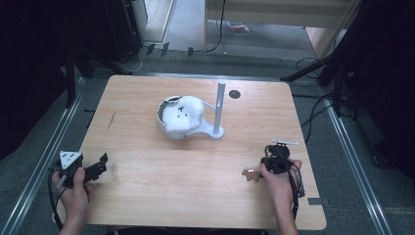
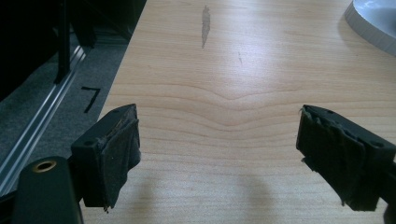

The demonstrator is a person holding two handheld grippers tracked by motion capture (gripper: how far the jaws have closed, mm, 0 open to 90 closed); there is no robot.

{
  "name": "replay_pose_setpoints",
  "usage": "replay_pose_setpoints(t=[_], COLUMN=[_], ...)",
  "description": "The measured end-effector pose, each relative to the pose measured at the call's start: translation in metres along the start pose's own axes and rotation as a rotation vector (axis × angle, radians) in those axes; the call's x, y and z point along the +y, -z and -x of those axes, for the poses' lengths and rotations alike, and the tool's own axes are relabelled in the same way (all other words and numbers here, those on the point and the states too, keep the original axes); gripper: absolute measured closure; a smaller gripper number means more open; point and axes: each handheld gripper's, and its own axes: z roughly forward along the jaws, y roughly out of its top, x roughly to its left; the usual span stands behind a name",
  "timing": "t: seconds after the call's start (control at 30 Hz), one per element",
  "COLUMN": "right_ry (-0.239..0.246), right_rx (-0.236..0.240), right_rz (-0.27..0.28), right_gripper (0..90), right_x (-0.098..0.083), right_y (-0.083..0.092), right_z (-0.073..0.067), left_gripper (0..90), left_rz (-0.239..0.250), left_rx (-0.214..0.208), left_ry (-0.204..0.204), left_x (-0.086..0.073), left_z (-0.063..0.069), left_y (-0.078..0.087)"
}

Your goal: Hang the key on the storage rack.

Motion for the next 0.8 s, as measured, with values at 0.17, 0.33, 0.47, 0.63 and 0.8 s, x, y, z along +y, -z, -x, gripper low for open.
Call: replay_pose_setpoints(t=[0.17, 0.33, 0.47, 0.63, 0.8], right_ry=[0.0, 0.01, 0.02, 0.028, 0.064], right_rx=[0.02, 0.064, 0.093, 0.102, 0.118], right_rz=[0.042, 0.142, 0.259, 0.332, 0.417], right_gripper=[71.0, 71.0, 71.1, 71.1, 71.1], right_x=[-0.002, -0.003, -0.006, -0.008, -0.011], right_y=[0.005, 0.017, 0.028, 0.037, 0.047], right_z=[0.0, -0.004, -0.003, -0.005, -0.013], left_gripper=[14.1, 14.1, 14.1, 14.1, 14.1], left_rz=[-0.002, -0.002, -0.003, -0.004, -0.004], left_rx=[-0.001, -0.001, -0.001, -0.001, -0.001], left_ry=[-0.001, 0.001, 0.002, 0.002, 0.003], left_x=[0.0, 0.0, 0.0, 0.0, 0.0], left_z=[0.0, 0.0, 0.0, 0.0, -0.001], left_y=[0.0, 0.0, 0.0, 0.0, 0.0])
